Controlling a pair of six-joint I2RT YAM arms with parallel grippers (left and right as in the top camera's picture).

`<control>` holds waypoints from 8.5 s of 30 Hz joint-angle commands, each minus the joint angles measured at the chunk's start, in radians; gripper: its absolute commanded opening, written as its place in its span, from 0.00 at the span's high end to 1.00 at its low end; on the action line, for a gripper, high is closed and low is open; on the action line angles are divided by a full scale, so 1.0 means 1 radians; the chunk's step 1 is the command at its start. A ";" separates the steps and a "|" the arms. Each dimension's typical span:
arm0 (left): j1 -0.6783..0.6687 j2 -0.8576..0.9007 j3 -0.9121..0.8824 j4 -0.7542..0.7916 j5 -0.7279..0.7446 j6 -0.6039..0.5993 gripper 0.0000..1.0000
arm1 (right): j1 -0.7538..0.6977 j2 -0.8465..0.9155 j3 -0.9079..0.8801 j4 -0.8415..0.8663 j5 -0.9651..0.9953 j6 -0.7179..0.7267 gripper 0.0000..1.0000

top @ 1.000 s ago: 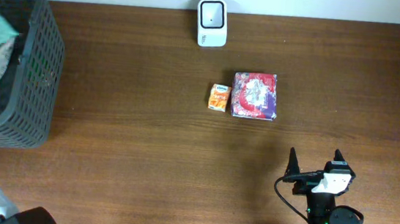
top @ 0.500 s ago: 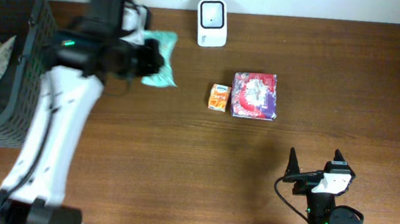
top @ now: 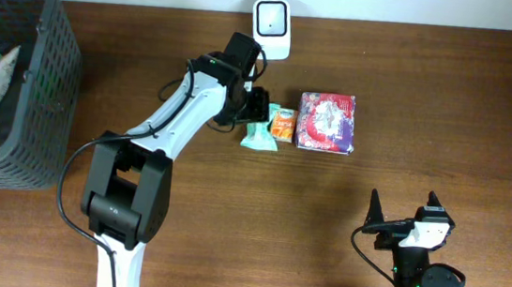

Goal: Scan the item barcode
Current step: 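Place the green wipes pack left of the Kleenex pack, then reach into the basket and grasp the white Pantene tube, then place the Pantene tube upright-left of the green wipes pack, then reach into the basket and grasp the small teal Explore pack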

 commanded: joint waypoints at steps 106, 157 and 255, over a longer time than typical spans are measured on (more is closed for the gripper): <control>1.074 -0.113 -0.048 0.203 0.002 0.518 0.20 | -0.007 -0.006 -0.008 -0.002 0.005 0.003 0.01; 0.160 -0.006 0.116 0.006 0.145 0.183 0.88 | -0.007 -0.006 -0.008 -0.002 0.005 0.003 0.01; 1.021 -0.068 0.101 0.283 0.012 0.705 0.27 | -0.007 -0.006 -0.008 -0.002 0.005 0.003 0.01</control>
